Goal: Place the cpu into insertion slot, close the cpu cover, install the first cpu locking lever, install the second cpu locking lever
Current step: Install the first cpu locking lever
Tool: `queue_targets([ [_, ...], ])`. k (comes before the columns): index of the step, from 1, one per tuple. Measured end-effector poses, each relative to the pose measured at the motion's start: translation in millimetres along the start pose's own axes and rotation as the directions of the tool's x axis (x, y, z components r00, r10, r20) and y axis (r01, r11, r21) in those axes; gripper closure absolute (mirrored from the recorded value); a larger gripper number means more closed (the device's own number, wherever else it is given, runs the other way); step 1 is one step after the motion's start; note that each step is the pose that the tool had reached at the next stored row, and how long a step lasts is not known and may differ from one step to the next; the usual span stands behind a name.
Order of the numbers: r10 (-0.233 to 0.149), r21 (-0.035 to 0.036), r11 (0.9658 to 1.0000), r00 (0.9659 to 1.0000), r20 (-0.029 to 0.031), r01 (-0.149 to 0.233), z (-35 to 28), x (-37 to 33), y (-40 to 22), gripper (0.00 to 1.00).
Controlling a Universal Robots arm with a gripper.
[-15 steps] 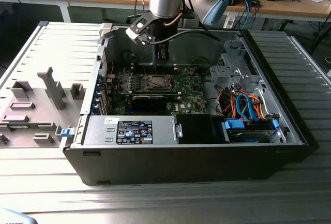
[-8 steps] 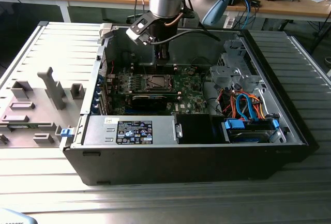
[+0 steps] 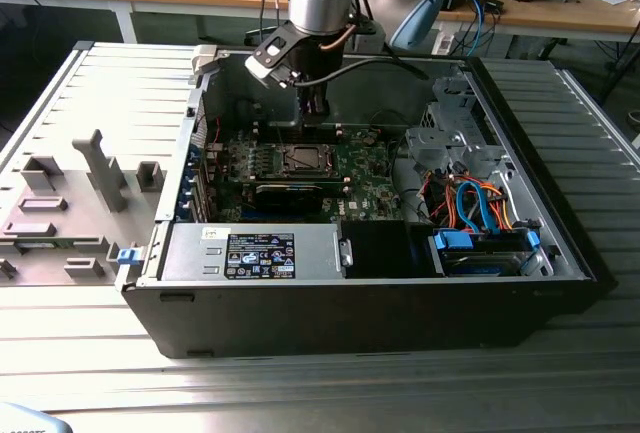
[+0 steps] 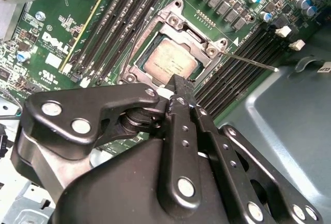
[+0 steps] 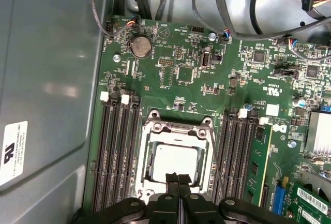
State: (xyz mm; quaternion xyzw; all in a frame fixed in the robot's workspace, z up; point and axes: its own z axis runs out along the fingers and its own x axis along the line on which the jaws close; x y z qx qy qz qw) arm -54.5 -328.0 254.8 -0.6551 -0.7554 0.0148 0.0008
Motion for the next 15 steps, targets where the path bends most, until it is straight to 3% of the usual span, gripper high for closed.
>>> queue_targets([
  [15, -0.067, -0.0011, 0.9978, 0.9978, 0.0016, 0.067, 0.0, 0.0, 0.0, 0.89],
])
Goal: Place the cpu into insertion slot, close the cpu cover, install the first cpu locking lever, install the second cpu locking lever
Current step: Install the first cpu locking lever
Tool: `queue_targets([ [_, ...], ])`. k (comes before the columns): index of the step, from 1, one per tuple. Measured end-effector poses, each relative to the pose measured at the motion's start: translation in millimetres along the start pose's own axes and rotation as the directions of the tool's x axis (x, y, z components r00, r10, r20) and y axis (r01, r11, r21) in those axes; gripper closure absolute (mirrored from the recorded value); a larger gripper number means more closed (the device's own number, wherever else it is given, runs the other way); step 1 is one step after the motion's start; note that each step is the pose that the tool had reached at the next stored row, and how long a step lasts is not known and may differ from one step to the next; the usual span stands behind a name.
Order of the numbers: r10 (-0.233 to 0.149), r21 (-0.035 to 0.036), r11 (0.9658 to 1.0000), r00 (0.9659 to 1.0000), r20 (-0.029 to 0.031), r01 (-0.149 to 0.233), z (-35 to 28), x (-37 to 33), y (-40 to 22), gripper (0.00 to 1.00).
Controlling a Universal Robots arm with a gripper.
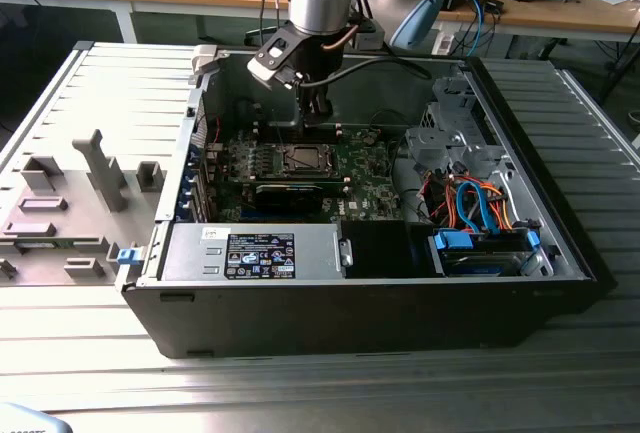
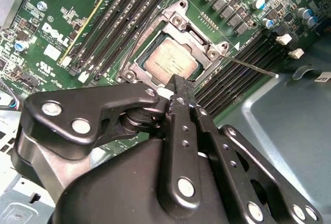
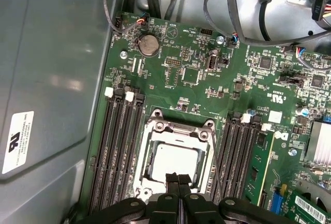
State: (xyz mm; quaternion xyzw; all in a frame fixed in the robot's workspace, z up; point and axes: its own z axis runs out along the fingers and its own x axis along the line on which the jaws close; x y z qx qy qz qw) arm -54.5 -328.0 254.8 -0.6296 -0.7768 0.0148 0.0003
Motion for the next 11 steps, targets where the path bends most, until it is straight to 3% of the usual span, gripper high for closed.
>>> queue_targets([
  [11, -0.039, -0.0007, 0.9992, 0.9992, 0.0009, 0.039, 0.0, 0.0, 0.0, 0.89],
])
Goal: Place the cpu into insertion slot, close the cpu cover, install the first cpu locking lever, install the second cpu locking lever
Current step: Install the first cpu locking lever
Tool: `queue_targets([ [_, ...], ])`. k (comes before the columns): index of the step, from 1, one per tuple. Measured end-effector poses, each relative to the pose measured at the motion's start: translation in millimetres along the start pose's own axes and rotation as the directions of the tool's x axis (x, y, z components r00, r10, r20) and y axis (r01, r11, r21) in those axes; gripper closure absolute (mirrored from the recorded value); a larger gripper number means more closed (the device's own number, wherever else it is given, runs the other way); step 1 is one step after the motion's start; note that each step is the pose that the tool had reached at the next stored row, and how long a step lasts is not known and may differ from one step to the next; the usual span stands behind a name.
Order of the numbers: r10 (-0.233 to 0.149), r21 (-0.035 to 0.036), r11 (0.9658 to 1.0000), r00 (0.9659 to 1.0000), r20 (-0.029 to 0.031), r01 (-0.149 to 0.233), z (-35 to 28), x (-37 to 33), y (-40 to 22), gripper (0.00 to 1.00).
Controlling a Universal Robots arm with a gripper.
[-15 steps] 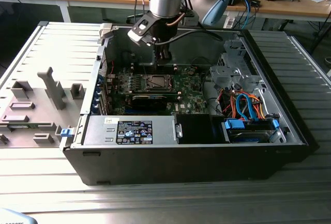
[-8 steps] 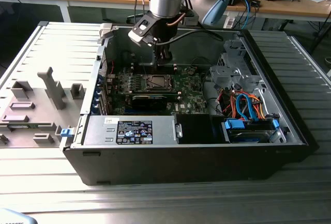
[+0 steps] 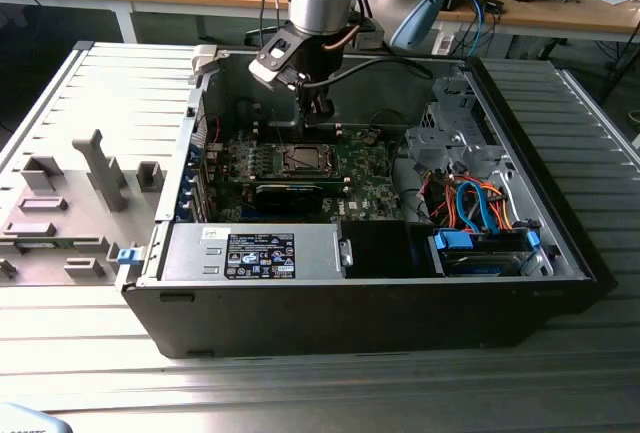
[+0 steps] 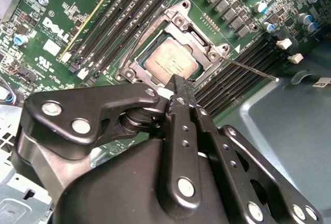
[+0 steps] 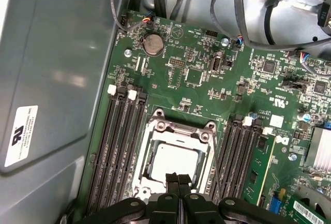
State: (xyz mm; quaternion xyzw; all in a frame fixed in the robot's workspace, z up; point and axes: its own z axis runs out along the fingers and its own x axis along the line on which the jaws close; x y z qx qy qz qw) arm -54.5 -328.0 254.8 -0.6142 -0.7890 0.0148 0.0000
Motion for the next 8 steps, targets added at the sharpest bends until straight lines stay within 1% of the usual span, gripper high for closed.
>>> queue_targets([
  [8, -0.030, -0.0006, 0.9995, 0.9995, 0.0007, 0.030, 0.0, 0.0, 0.0, 0.89],
])
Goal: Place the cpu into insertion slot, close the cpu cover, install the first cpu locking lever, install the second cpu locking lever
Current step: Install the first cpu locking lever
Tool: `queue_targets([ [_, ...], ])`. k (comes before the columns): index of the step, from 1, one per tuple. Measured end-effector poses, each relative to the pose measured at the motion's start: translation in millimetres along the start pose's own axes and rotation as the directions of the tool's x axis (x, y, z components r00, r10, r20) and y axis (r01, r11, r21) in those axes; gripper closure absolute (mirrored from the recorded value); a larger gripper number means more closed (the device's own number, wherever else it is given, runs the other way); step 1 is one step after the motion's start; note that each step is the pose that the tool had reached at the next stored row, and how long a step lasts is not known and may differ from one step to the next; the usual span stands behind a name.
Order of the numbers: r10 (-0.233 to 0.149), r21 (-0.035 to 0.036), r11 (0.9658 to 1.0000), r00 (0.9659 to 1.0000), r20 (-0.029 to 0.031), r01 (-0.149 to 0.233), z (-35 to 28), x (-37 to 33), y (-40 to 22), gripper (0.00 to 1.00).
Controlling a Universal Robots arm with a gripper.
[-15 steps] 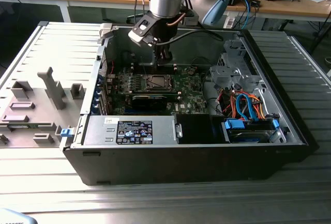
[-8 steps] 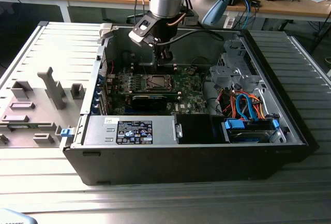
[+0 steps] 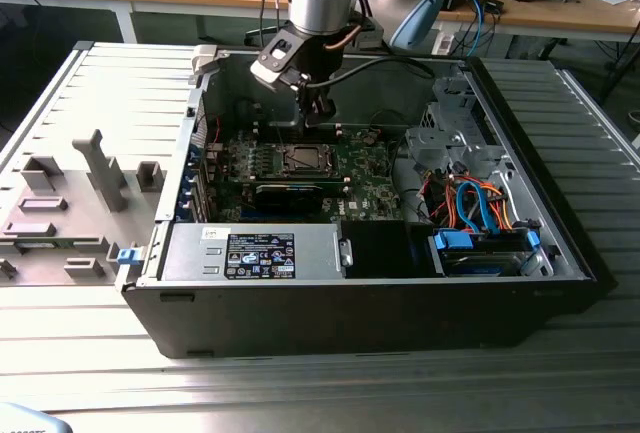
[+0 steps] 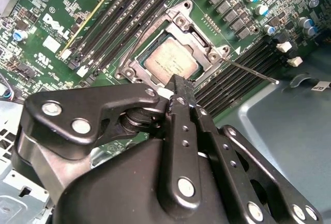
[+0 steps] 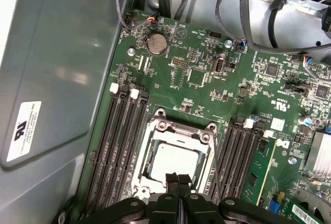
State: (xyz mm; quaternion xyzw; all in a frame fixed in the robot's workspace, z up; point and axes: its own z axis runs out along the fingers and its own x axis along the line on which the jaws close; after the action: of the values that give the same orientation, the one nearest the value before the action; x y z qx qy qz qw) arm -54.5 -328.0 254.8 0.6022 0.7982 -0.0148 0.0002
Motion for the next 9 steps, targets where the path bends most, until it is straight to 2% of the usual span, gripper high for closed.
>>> queue_targets([
  [9, -0.037, -0.0006, 0.9993, 0.9993, 0.0009, 0.037, 0.0, 0.0, 0.0, 0.89],
])
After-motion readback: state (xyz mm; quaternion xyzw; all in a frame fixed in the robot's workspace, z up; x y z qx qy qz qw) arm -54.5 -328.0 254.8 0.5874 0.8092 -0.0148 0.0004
